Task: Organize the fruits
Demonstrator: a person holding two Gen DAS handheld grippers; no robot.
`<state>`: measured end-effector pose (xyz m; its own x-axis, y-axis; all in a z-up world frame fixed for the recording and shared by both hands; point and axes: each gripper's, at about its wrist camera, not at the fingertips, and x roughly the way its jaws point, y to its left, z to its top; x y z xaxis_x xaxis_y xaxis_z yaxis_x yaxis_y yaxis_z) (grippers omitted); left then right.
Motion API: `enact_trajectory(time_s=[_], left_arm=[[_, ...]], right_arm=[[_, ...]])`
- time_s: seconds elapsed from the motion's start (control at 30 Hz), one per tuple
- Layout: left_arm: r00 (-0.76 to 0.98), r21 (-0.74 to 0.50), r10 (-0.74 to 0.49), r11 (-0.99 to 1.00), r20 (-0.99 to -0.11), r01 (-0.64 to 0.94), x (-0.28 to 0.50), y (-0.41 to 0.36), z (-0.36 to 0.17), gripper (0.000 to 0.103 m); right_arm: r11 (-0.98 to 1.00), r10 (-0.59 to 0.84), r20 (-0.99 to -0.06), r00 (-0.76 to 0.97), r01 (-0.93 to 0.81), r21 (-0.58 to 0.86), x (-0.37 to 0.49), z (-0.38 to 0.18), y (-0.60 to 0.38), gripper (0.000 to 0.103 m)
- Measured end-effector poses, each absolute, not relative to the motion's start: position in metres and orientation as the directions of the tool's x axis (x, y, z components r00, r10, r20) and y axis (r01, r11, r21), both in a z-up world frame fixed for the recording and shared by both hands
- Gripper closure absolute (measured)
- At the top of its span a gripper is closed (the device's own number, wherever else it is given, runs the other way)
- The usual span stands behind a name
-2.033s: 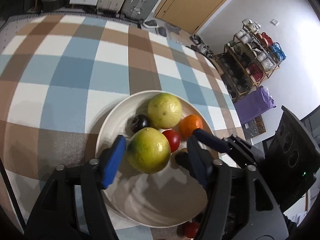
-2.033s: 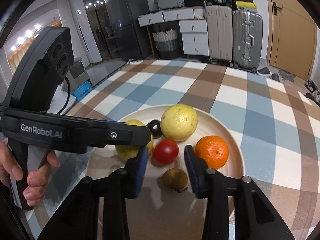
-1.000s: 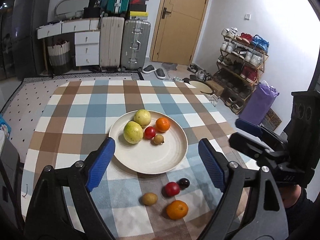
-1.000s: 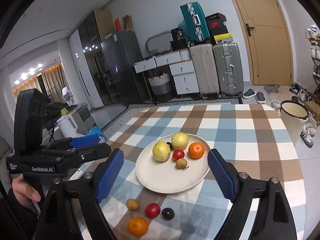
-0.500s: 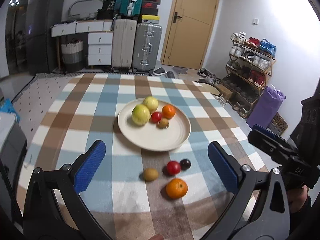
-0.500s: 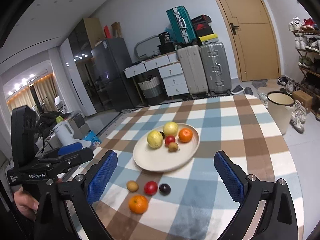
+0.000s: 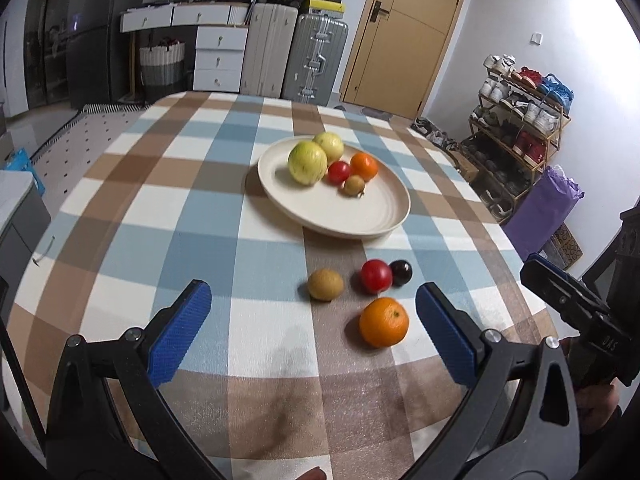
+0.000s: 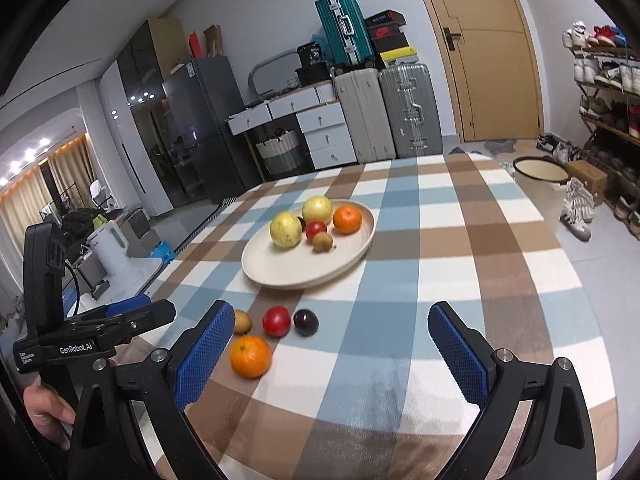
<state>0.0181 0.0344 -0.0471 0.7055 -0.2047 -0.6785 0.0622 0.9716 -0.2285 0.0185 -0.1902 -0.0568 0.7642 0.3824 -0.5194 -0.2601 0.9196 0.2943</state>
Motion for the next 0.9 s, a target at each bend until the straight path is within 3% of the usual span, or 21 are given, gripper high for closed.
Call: enact_trajectory(time_s=[0.5,0.9], left_arm=[[0.627,-0.177,-0.155,0.984,-0.763,0.028,0.060,0.037,-0.082,0.001],[0.523,-0.244,-0.207,0.970,-0.827,-0.001,0.100,0.040,-0.099,0.003]], right_arm=[[0.904,0.417,-0.545,0.727,-0.269,0.331,0.030,-0.074,-0.186,0.004],[0.896,0.433,-0.551,0.714,-0.273,0.350,0.038,-0.080,-0.187,0.004]])
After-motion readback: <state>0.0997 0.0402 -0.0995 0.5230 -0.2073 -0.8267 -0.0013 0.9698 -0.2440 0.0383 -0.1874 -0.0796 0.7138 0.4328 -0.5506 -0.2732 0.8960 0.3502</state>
